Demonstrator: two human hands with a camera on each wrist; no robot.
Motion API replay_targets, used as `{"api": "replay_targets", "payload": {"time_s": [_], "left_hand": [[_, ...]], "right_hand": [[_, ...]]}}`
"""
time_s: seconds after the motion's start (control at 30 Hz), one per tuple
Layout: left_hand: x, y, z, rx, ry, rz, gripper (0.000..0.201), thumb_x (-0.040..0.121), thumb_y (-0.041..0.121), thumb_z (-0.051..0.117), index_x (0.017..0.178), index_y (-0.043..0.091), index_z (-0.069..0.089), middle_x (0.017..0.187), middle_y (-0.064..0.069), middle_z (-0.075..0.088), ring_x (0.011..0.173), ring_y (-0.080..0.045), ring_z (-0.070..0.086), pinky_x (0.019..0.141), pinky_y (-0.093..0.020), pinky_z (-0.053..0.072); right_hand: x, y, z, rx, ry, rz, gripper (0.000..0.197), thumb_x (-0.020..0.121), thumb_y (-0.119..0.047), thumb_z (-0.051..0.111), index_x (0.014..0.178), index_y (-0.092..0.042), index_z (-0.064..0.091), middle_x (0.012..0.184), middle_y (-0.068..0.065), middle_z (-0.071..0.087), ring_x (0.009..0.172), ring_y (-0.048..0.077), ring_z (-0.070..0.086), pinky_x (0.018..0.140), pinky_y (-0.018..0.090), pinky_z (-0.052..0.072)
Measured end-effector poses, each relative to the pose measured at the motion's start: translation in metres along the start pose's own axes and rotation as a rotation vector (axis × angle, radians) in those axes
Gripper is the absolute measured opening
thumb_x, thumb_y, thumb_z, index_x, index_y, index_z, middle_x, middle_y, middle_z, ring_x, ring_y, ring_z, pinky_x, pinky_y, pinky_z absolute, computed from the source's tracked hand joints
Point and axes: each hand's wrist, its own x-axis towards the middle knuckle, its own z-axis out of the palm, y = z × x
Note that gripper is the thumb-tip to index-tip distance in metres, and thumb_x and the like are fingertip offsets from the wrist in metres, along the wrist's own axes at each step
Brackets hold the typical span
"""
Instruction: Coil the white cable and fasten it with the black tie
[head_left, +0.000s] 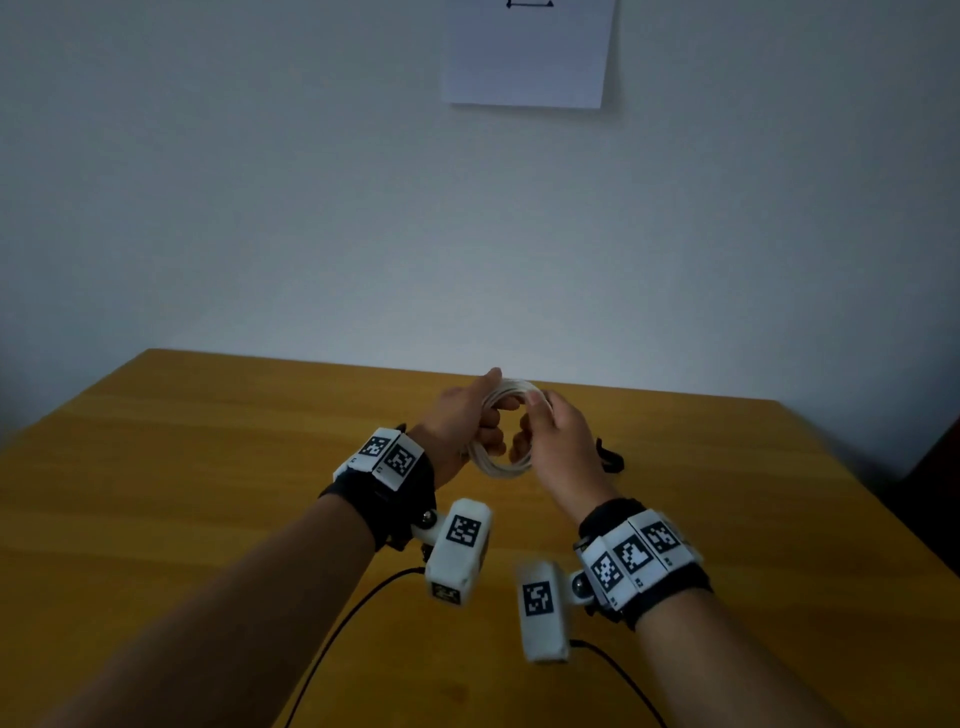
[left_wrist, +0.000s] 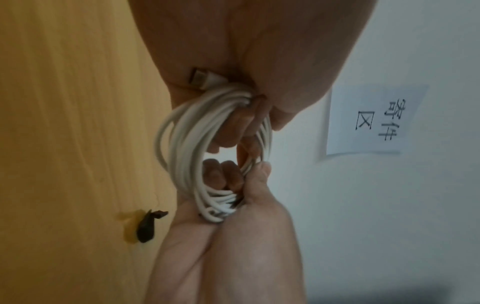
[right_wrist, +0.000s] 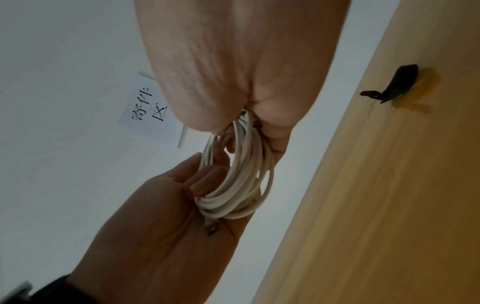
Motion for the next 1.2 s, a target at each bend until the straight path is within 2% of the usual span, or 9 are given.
{"api": "replay_targets", "payload": {"time_s": [0.2,0.33,0.5,0.67,0.8,0.9,0.93,1.07,1.2], "left_hand": [[0.028,-0.024,0.003,0.22,-0.013,0.066,0.038,0.104,0.034,0.039,0.099,0.005,0.063,0.066,-0.001,0.044,0.059,-0.016,0.044,0.061,-0.033,0.035],[0.048,-0.035,0.004,0.27,-0.017,0.001,0.037,0.104,0.035,0.038,0.087,0.009,0.058,0.066,-0.003,0.049,0.063,-0.02,0.049,0.071,-0.038,0.041],[0.071,-0.034,0.005,0.238,-0.021,-0.038,0.035,0.105,0.028,0.035,0.077,0.01,0.048,0.061,-0.003,0.041,0.057,-0.02,0.041,0.064,-0.035,0.034],[0.087,-0.037,0.006,0.332,-0.023,0.001,0.035,0.104,0.027,0.032,0.074,0.013,0.044,0.058,-0.002,0.039,0.056,-0.02,0.038,0.069,-0.041,0.032],[0.099,-0.041,0.003,0.446,-0.014,0.055,0.038,0.105,0.027,0.03,0.072,0.014,0.04,0.055,0.001,0.039,0.053,-0.019,0.038,0.066,-0.039,0.034],[0.104,-0.042,-0.002,0.501,-0.012,0.083,0.038,0.106,0.03,0.028,0.073,0.015,0.039,0.06,0.0,0.039,0.056,-0.019,0.04,0.065,-0.037,0.034],[0.106,-0.042,-0.005,0.511,-0.007,0.092,0.038,0.106,0.03,0.028,0.073,0.015,0.039,0.061,0.0,0.039,0.057,-0.019,0.04,0.064,-0.036,0.034],[0.113,-0.046,-0.011,0.539,0.004,0.118,0.036,0.106,0.029,0.027,0.078,0.011,0.038,0.064,-0.004,0.037,0.065,-0.023,0.039,0.062,-0.035,0.033],[0.12,-0.054,-0.015,0.545,0.009,0.12,0.035,0.106,0.028,0.028,0.076,0.012,0.037,0.061,-0.002,0.035,0.066,-0.023,0.037,0.064,-0.039,0.032]], "right_hand": [[0.026,0.031,0.003,0.041,0.128,0.128,0.036,0.11,-0.038,0.033,0.114,-0.013,0.059,0.081,-0.001,0.055,0.074,0.018,0.054,0.067,0.034,0.043],[0.043,0.044,0.005,0.148,0.142,0.261,0.035,0.11,-0.036,0.035,0.113,-0.014,0.061,0.077,0.0,0.053,0.069,0.016,0.052,0.069,0.037,0.044],[0.061,0.048,-0.001,0.273,0.06,0.326,0.034,0.111,-0.032,0.038,0.11,-0.009,0.063,0.082,0.004,0.049,0.075,0.019,0.048,0.074,0.039,0.041],[0.072,0.049,-0.012,0.254,-0.039,0.341,0.036,0.11,-0.031,0.04,0.125,-0.005,0.061,0.086,0.006,0.055,0.073,0.019,0.056,0.071,0.035,0.047],[0.081,0.06,-0.019,0.096,-0.131,0.286,0.043,0.107,-0.044,0.044,0.128,-0.01,0.062,0.113,0.011,0.069,0.099,0.029,0.066,0.09,0.042,0.054],[0.087,0.066,-0.03,0.056,-0.169,0.303,0.064,0.098,-0.064,0.044,0.122,-0.008,0.065,0.108,0.019,0.069,0.101,0.031,0.063,0.098,0.045,0.052],[0.09,0.069,-0.036,0.06,-0.167,0.315,0.061,0.098,-0.064,0.044,0.117,-0.01,0.067,0.111,0.022,0.07,0.104,0.029,0.064,0.101,0.046,0.051],[0.1,0.078,-0.073,-0.076,-0.079,0.342,0.034,0.104,-0.047,0.05,0.118,-0.021,0.068,0.12,0.005,0.073,0.11,0.019,0.068,0.106,0.042,0.051],[0.099,0.087,-0.1,-0.364,-0.054,0.35,0.024,0.102,-0.038,0.056,0.121,-0.029,0.067,0.112,-0.012,0.062,0.094,0.006,0.06,0.093,0.035,0.048]]}}
